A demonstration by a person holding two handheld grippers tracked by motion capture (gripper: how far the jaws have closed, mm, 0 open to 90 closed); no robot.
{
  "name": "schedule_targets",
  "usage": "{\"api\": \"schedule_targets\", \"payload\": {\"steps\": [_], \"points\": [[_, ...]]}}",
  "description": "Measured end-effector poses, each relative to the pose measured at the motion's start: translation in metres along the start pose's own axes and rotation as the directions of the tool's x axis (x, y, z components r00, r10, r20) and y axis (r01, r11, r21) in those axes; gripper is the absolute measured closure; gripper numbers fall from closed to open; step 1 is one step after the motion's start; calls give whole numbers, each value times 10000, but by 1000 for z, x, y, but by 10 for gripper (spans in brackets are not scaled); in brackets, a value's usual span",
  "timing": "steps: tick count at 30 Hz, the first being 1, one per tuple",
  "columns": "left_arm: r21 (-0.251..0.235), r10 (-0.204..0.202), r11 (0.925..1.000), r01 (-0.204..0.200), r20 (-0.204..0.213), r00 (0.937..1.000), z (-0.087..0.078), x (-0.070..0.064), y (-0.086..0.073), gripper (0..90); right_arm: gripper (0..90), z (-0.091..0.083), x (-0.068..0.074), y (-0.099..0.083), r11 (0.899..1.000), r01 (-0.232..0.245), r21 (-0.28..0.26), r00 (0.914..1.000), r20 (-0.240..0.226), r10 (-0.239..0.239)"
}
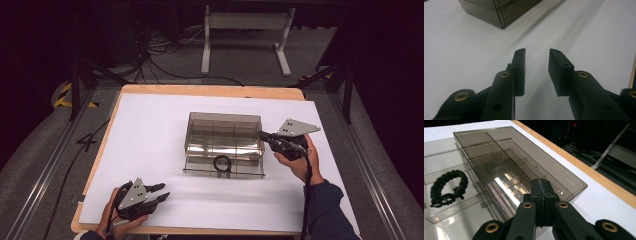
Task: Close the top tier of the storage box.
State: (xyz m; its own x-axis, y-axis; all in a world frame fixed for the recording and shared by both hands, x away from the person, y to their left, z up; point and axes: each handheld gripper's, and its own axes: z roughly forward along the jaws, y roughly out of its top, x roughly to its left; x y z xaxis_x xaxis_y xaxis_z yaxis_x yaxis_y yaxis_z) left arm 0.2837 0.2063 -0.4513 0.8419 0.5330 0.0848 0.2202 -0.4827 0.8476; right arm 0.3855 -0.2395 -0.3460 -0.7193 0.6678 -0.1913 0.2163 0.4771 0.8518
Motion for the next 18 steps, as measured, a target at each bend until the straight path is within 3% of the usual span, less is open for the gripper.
{"api": "schedule_targets", "payload": {"steps": [3, 10, 18], "points": [[-61, -64, 10000, 64, -18, 10000, 1, 0, 2, 735, 900, 1, -4, -4, 9999, -98, 39, 9999, 83, 97], [82, 232, 9997, -232, 55, 9997, 6, -5, 6, 845, 900, 7, -5, -11, 9996, -140, 265, 9997, 183, 135], [-18, 411, 9992, -410, 190, 9990, 18, -11, 16, 895, 900, 9, -5, -14, 9993, -203, 306, 9996, 205, 196]]}}
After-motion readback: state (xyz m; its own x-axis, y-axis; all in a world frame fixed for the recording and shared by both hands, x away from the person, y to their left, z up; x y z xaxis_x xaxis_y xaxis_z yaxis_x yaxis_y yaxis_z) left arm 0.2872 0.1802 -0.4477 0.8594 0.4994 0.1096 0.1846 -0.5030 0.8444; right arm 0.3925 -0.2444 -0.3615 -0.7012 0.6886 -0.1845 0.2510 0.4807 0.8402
